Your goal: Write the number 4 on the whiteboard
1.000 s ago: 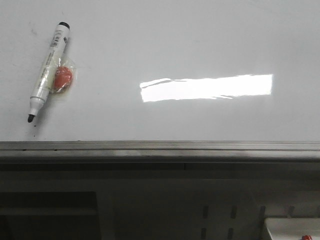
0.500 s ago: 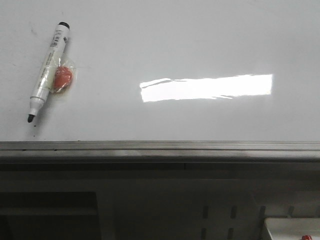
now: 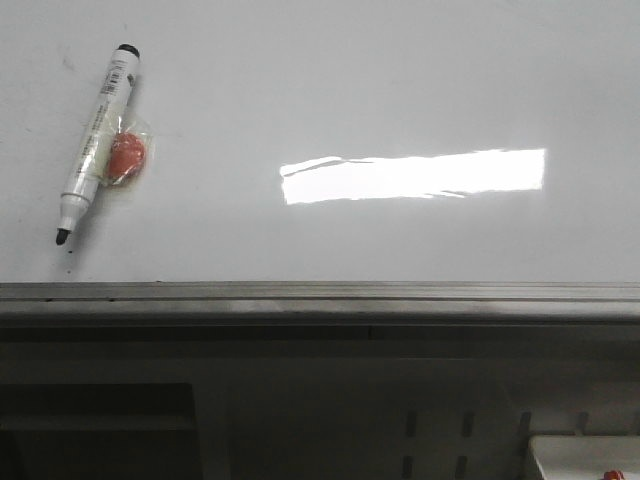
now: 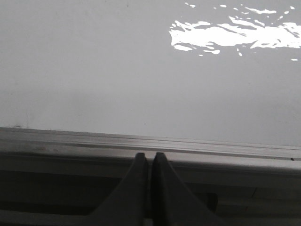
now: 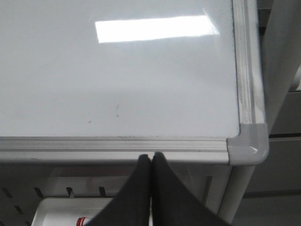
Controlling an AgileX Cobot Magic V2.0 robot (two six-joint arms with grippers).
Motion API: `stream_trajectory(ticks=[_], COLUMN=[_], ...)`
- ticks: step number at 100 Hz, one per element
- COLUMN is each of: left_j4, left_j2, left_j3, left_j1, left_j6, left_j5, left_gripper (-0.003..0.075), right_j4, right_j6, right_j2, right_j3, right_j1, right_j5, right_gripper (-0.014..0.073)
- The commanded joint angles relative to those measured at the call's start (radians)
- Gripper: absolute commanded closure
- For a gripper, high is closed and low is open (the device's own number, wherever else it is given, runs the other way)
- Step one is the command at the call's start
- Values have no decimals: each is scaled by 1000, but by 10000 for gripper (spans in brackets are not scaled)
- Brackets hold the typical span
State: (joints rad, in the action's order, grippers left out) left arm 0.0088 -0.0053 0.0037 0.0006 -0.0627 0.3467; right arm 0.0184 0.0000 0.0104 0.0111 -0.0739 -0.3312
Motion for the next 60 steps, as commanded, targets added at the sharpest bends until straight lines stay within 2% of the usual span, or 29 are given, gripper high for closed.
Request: stream_trajectory(ticks=[1,60], left_j4=[-22,-28], left_j2=[-26,-26], left_j3=[34,34], left_j1=[2,2], left_j6=[-6,-6], left_j5=[-48,-100], left_gripper=[741,741], right_j4=[3,3], right_j6=[0,0], right_j2=[15,15], right_j3=[23,23], right_j1=[-5,-5], right_j5=[23,29], right_gripper=[658,658])
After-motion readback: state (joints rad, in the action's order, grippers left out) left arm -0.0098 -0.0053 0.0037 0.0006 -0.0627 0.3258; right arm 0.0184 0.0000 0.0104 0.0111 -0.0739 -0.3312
